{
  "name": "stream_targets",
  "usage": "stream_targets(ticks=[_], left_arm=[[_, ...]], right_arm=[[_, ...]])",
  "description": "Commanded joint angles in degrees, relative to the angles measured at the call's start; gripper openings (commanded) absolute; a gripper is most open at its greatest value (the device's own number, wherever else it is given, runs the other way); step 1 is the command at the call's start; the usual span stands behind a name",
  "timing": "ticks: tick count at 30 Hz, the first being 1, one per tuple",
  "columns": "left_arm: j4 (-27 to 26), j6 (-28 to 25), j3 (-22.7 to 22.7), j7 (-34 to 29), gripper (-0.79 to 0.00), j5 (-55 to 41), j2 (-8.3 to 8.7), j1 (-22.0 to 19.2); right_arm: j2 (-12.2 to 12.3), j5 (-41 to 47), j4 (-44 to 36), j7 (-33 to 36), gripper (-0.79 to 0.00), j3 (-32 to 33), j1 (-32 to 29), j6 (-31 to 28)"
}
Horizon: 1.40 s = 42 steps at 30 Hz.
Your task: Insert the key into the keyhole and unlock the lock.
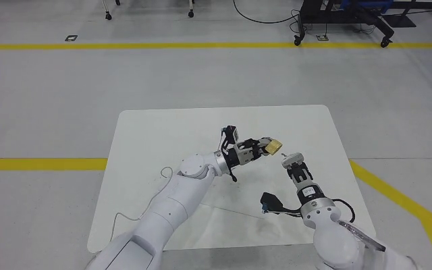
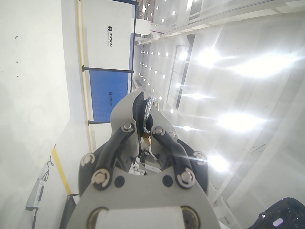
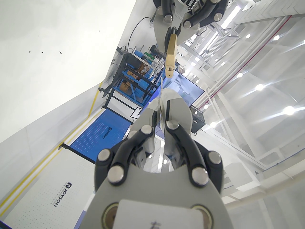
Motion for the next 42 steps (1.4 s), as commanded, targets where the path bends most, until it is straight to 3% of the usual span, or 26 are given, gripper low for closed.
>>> stream_targets(ticks=[1, 30, 42], left_arm=[[0.5, 0.1, 0.0, -0.2, -0.785, -0.1, -0.18, -0.2], [5.2, -0.4, -0.2, -3.0, -0.785, 1.0, -2.06, -2.4], [5.4, -2.5, -0.5, -3.7, -0.785, 3.1, -2.14, -2.5]], right_arm=[[-0.6, 0.0, 0.2, 0.0, -0.785, -0.2, 0.4, -0.4], [-6.2, -2.8, 2.3, -1.8, -0.785, 1.1, 0.7, -6.1], [-7.7, -3.8, 2.3, -5.9, -0.785, 2.7, 0.1, -8.5]])
